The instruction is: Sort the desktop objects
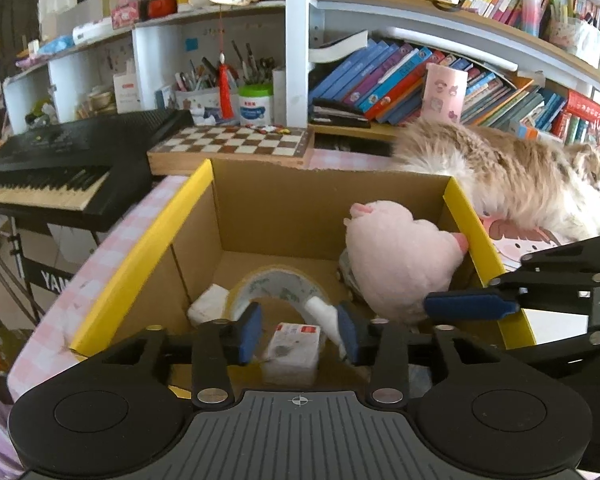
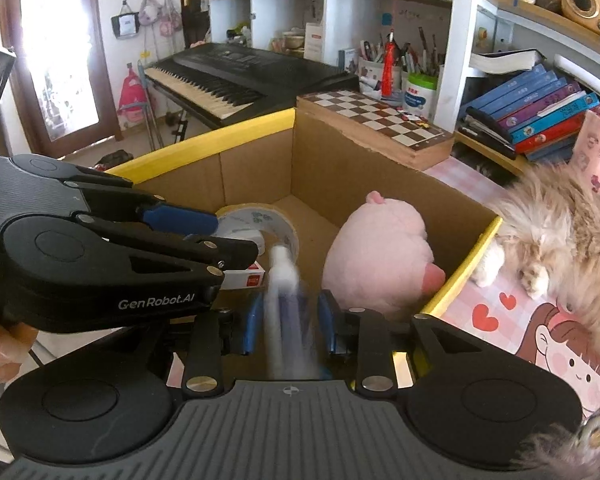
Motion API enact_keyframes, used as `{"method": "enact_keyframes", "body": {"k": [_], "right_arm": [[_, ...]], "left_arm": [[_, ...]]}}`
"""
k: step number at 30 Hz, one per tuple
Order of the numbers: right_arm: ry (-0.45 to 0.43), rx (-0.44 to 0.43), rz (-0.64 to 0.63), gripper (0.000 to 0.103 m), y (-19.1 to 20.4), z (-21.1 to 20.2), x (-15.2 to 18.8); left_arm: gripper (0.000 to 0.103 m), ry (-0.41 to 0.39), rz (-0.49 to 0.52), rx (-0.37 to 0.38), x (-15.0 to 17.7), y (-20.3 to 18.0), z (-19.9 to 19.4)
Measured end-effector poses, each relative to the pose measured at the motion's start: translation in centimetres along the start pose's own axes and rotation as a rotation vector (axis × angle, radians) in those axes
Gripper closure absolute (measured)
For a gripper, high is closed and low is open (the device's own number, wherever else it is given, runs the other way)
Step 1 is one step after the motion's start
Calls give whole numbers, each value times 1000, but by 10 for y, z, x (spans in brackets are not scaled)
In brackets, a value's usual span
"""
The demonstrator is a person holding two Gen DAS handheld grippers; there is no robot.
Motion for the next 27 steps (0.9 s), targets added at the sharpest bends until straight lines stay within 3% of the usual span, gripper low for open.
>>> {"method": "enact_keyframes", "body": {"k": [4,6,22,27], "right_arm": [[-20,32,31,74,-2,-7,-1],[-29,50,50,73,-3,-11,0],[-118,207,171,71,16,-66,18],[-102,280,253,69,23,-85,36]], "left_arm": [[38,-37,-1,16,-2,2,-12],[35,-57,2,22,-3,1,-20],[30,-135,26,121,13,-10,-75],[29,-140,66,156,31,-17,-95]]}}
Point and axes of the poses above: each gripper's, at about its wrist camera, not at the fingertips, and z roughly the way its jaws point, y to its left, x to its underside, the point moved 8 cm from there along z, roughly the way its jaws point, and after that the axes turned 5 degrees about x, right-handed, at the moved point
